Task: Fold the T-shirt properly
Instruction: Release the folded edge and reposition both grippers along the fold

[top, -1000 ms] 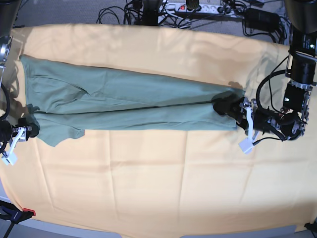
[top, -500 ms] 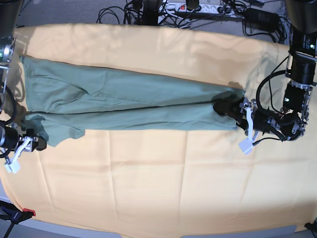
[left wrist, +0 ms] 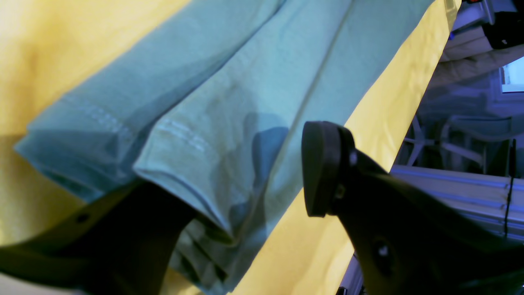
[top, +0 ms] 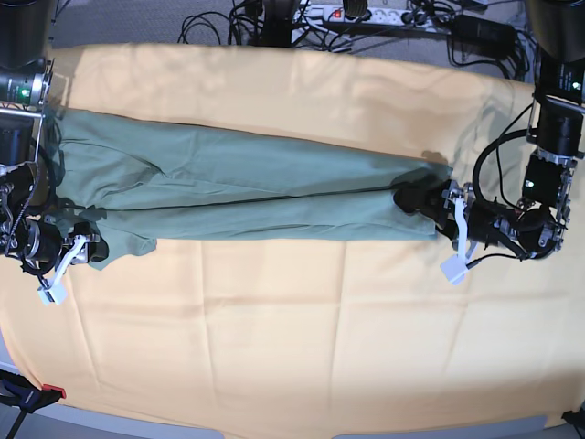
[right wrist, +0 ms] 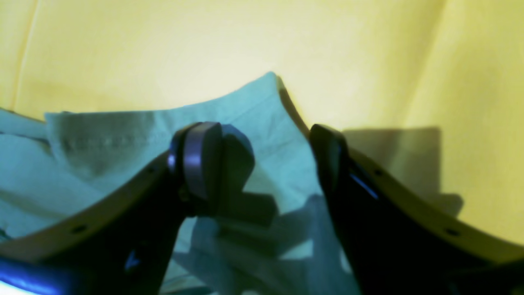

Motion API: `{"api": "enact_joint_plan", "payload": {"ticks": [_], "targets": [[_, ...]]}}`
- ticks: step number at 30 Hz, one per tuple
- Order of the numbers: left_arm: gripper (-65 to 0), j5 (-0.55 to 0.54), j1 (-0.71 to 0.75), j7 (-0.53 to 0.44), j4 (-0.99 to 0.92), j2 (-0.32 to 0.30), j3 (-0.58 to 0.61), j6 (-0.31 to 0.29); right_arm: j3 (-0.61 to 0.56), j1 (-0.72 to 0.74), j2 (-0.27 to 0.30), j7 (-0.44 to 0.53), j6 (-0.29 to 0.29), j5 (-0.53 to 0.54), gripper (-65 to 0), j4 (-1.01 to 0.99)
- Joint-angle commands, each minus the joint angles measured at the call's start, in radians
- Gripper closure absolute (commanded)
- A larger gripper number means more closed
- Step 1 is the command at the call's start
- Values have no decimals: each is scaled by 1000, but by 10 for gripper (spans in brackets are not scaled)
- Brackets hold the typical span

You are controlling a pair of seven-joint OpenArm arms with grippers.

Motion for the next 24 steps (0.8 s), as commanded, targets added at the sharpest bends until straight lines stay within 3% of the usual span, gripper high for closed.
{"api": "enact_joint_plan", "payload": {"ticks": [1,3,7,14,18,24], "targets": [[-340,-24,-25,1,13,-16,-10,-7,4,19,15,14,4,2,-346,13],[-340,-24,-25,1,13,-16,-10,-7,4,20,16,43,4,3,-274,13],[-340,-24,-25,1,13,-17,-10,-7,4,23,16,50,4,98,-2,14],[-340,-24,-26,1,13,-17,-10,-7,5,19,27,-74,4,313,0,39],[-340,-24,-26,1,13,-17,-10,-7,5,-2,52,-150,4,344,0,108],[-340,-24,-26,1,13,-17,-10,-7,5,-158,98,-153,4,384,0,332]]}}
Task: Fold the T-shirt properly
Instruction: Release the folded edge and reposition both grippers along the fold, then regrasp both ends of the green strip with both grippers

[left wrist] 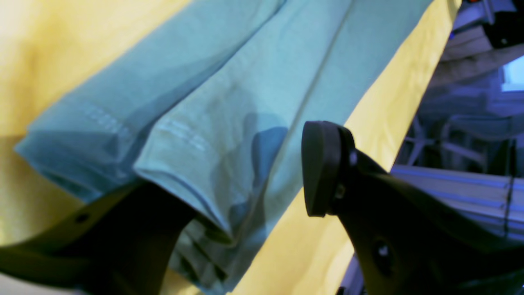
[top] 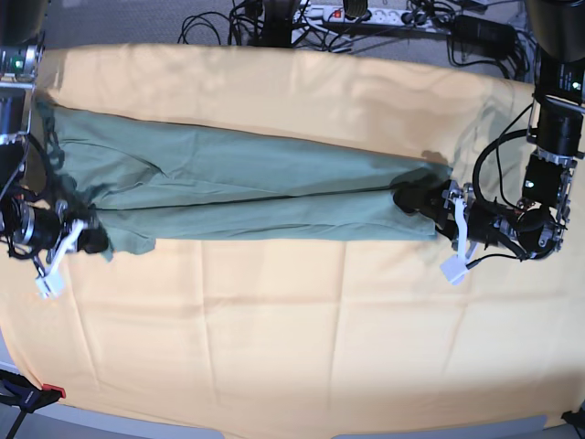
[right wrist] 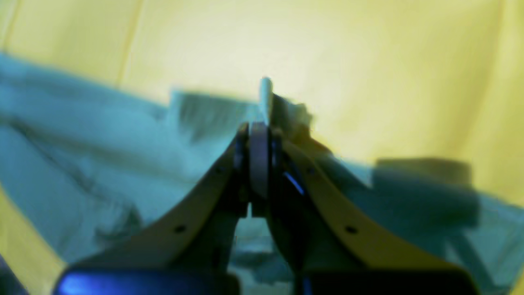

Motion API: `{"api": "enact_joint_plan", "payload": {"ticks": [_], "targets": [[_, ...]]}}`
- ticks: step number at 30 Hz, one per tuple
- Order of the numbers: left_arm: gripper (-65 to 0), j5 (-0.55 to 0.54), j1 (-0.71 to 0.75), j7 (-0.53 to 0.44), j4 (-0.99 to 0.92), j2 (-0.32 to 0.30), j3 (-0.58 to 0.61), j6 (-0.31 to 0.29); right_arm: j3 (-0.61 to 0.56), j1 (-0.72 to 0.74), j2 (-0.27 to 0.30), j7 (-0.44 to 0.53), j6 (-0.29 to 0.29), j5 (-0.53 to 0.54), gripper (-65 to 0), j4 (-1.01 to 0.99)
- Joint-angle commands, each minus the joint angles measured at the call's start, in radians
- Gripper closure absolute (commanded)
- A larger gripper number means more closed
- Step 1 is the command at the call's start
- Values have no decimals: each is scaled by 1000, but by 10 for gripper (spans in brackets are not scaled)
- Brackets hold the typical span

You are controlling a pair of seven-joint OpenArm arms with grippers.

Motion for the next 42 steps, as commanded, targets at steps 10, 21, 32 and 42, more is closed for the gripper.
{"api": "enact_joint_plan", "payload": {"ticks": [10,21,32,42], "targets": [[-340,-24,-26,0,12,-17,-10,-6,8,-222,82,14,6,-6,0,343],[-340,-24,-26,-18,12,-29,-10,-6,8,-248,169,-86,6,84,0,354],[-340,-24,-29,-73,12,-78,-10,-6,8,-247,185,-330,6,172,0,354],[-340,-24,-69,-72,12,-126,-12,-6,8,-229,192,-285,6,60,-216,354]]}}
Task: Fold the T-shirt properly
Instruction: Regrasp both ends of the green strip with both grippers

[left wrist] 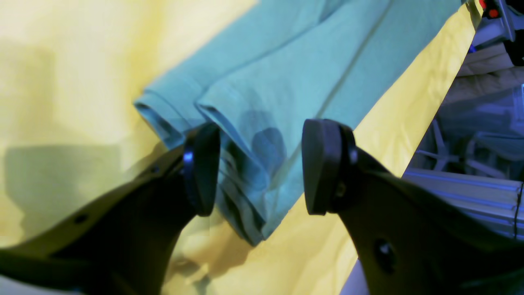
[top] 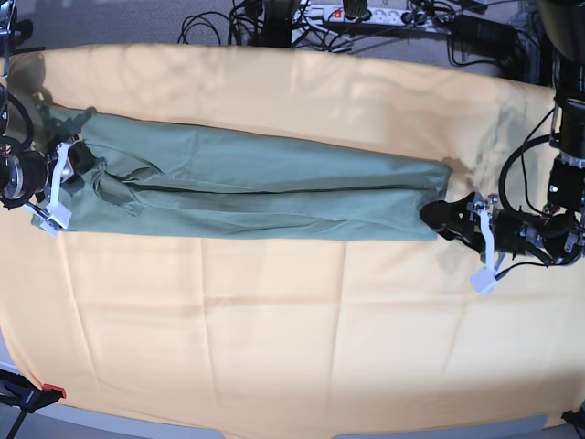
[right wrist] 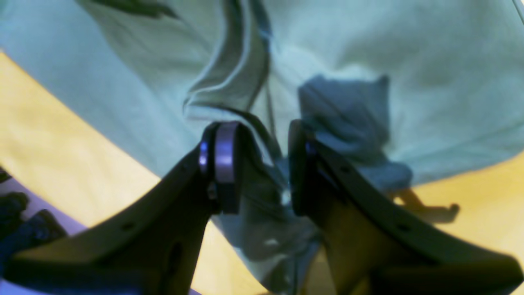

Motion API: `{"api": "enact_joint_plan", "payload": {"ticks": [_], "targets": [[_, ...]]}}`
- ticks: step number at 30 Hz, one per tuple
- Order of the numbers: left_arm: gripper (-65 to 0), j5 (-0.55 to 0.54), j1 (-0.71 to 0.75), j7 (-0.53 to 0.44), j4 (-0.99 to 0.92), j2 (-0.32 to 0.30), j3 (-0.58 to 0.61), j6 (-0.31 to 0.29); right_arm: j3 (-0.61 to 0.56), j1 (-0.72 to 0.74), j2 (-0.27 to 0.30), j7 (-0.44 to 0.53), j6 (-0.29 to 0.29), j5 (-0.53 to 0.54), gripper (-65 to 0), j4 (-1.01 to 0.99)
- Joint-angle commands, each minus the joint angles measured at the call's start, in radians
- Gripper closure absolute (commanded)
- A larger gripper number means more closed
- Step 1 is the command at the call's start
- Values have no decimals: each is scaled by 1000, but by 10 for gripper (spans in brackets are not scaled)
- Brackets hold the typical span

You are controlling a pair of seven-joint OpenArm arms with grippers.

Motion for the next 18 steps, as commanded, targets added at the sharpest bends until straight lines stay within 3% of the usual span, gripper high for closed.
{"api": "enact_joint_plan", "payload": {"ticks": [1,7,13,17,18], "targets": [[-340,-23,-39,-10,13,-36,-12,-6,12,35,36,10,5,32,-216,13],[-340,-23,-83,-10,13,-111,-13,-6,120,74,90,8,5,274,-216,15],[-340,-23,-87,-10,13,-168,-82,-6,293,72,85,30,5,309,-201,14],[-338,-23,-85,-10,13,-167,-224,-6,305,68,35,34,5,277,-18,13],[-338,-23,-85,-10,13,-167,-264,-6,305,68,13,34,5,266,0,13]]}}
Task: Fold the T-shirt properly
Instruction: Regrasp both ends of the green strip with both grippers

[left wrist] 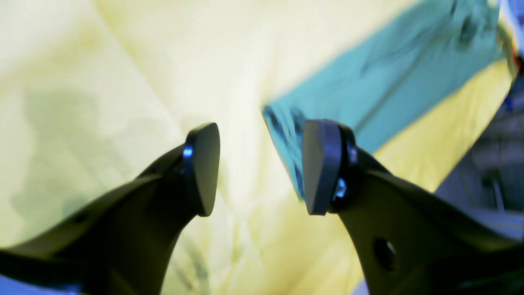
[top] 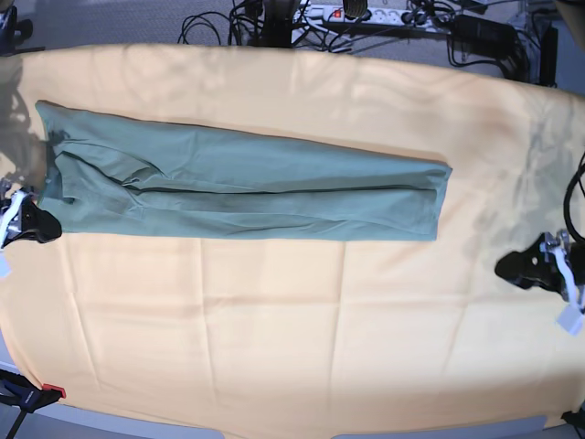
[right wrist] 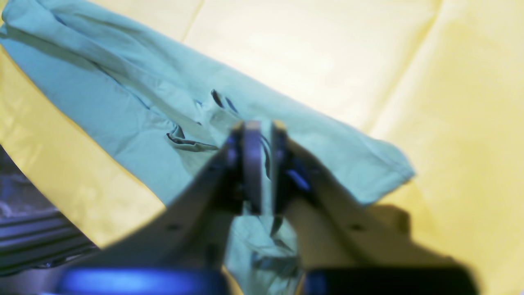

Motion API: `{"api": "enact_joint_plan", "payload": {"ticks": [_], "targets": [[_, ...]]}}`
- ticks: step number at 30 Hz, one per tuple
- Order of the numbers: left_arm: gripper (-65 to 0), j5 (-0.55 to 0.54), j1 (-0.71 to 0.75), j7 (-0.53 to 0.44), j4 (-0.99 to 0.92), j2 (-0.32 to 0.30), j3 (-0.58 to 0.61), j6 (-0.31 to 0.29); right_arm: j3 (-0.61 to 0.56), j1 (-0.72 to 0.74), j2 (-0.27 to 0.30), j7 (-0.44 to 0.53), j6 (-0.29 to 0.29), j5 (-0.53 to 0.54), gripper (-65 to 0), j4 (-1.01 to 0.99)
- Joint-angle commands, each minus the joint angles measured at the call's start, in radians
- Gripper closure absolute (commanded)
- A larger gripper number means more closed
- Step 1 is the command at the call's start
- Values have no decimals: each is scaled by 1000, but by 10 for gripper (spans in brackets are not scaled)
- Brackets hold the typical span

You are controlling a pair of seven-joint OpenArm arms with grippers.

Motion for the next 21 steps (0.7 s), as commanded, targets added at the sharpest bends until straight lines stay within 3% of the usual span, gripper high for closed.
{"api": "enact_joint_plan", "payload": {"ticks": [1,8,11,15,18,21], "targets": [[-338,-24,-26,-11,13,-22,-48,-4,10,14,1,18,5,14,0,10],[-338,-24,-3,27,13,-40,-281,17,10,-25,-135,20,5,-32,0,10],[-337,-24,44,27,13,-57,-338,17,10,-74,-192,81,5,-211,0,10],[-337,-24,110,25,13,-53,-357,17,10,-142,-238,288,5,-489,0,10],[-337,-24,164,23,13,-48,-357,17,10,-182,-256,378,5,-592,0,10],[-337,-24,218,18,13,-42,-357,17,10,-199,-274,389,3,-641,0,10]]}}
